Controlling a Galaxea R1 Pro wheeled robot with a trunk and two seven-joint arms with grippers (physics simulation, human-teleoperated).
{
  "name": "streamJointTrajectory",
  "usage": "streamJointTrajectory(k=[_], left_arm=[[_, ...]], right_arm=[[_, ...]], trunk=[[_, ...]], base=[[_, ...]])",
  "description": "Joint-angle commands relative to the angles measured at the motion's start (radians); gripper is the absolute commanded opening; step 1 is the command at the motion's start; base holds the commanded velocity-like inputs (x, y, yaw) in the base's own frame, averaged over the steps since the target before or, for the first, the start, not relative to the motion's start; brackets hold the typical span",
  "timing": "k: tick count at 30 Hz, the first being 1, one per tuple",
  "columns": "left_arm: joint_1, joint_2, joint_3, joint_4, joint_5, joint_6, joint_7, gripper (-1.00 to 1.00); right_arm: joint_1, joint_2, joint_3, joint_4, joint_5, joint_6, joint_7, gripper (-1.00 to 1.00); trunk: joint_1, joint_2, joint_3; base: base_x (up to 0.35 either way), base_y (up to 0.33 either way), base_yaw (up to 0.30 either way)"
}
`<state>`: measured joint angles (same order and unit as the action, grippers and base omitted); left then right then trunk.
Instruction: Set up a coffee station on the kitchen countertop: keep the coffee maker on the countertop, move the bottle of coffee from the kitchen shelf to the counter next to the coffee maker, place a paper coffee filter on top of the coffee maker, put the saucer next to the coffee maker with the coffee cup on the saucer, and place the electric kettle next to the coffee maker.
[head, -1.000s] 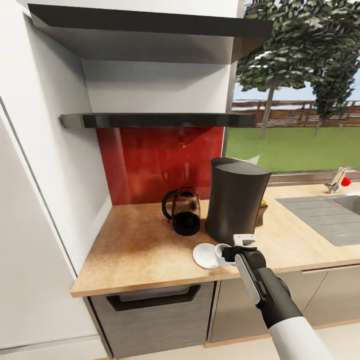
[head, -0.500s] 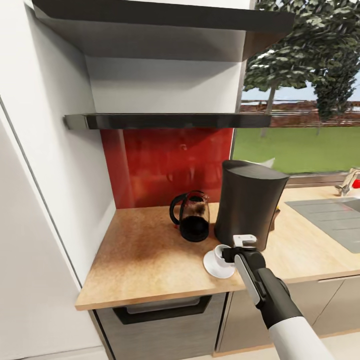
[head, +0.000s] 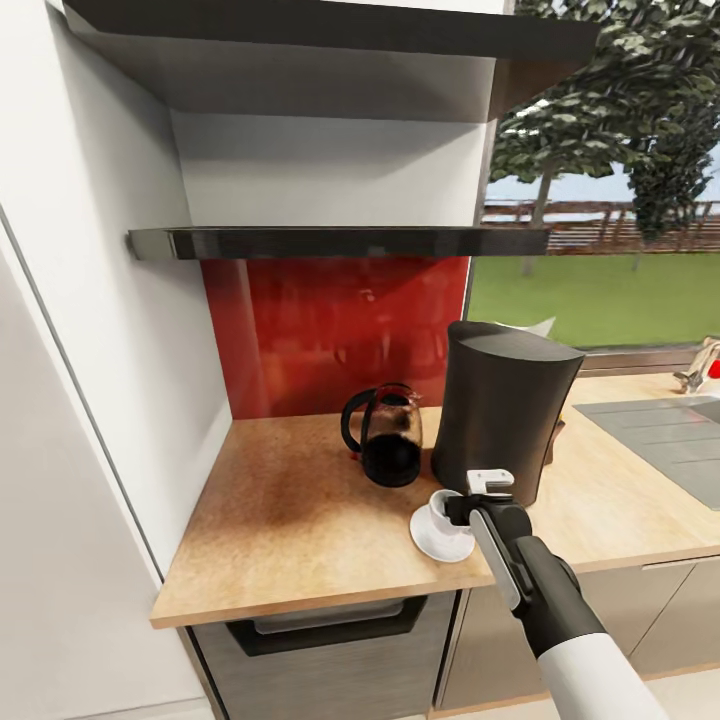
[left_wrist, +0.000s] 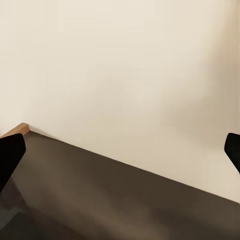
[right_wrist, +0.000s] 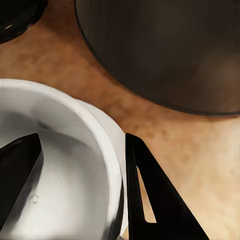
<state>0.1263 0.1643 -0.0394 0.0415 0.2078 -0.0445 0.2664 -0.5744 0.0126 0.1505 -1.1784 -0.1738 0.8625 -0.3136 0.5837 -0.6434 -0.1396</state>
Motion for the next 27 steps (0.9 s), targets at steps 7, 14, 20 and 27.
streamJointTrajectory(k=[7, 14, 20, 27], left_arm=[[-0.001, 0.000, -0.005, 0.001, 0.007, -0.005, 0.001, 1.00], [-0.001, 0.000, -0.005, 0.001, 0.008, -0.005, 0.000, 1.00], [-0.001, 0.000, -0.006, 0.001, 0.008, -0.005, -0.001, 1.00], [-0.001, 0.001, -0.006, 0.001, 0.008, -0.005, -0.001, 1.00]], right_arm=[[-0.001, 0.000, 0.000, 0.000, -0.010, 0.002, -0.010, -1.00], [-0.001, 0.000, -0.003, 0.000, -0.011, 0.001, -0.010, 1.00], [-0.001, 0.000, -0.004, 0.013, -0.011, 0.001, -0.010, 1.00], [-0.001, 0.001, 0.001, 0.016, -0.011, 0.001, -0.010, 1.00]], trunk=[[0.000, -0.001, -0.001], [0.000, -0.001, -0.001], [0.000, -0.001, -0.001], [0.000, -0.001, -0.001]], base=[[0.000, 0.000, 0.000], [0.000, 0.000, 0.000], [0.000, 0.000, 0.000], [0.000, 0.000, 0.000]])
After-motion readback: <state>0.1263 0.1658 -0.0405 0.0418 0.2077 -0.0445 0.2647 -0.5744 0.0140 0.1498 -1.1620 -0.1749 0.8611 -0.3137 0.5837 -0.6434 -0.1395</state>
